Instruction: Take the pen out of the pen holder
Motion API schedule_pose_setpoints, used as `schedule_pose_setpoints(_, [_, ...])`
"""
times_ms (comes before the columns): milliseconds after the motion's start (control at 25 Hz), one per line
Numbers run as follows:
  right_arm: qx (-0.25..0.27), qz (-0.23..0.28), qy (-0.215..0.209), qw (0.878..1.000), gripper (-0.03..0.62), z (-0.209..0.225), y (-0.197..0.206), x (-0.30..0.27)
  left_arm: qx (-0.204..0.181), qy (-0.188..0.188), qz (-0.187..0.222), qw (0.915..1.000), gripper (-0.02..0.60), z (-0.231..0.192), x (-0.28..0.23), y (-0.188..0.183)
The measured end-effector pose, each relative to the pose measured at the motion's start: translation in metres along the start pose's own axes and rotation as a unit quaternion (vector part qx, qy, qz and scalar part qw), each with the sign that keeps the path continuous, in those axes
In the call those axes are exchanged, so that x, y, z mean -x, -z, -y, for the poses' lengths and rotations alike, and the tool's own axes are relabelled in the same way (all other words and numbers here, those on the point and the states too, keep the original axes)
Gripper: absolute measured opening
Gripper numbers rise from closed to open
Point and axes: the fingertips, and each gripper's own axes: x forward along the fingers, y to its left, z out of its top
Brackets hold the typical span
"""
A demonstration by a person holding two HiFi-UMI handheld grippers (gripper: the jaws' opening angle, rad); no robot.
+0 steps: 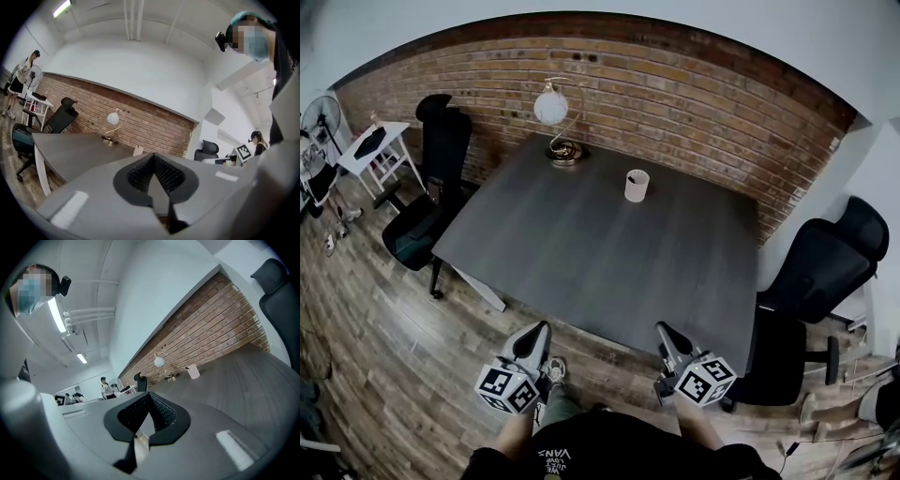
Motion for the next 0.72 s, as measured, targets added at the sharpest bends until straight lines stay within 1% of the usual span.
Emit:
schedule_pose_setpoints(360, [-0.002, 0.019, 0.045, 0.999, 0.002, 0.007, -0.020, -0.066, -0.008, 0.048, -0.021, 0.9986, 0.052, -0.057, -0.065, -0.027])
schedule_pose_setpoints(600, [0.000, 0.034, 0.070, 0.997, 0.002, 0.002, -0.033, -0.114, -0.011, 0.074, -0.028, 0.9968, 0.052, -0.099, -0.096, -0.051])
schedule_pose_setpoints(720, [0.000, 0.042, 0.075, 0.996, 0.002, 0.001, -0.032, -0.137, -0.011, 0.084, -0.033, 0.9958, 0.052, -0.121, -0.109, -0.058])
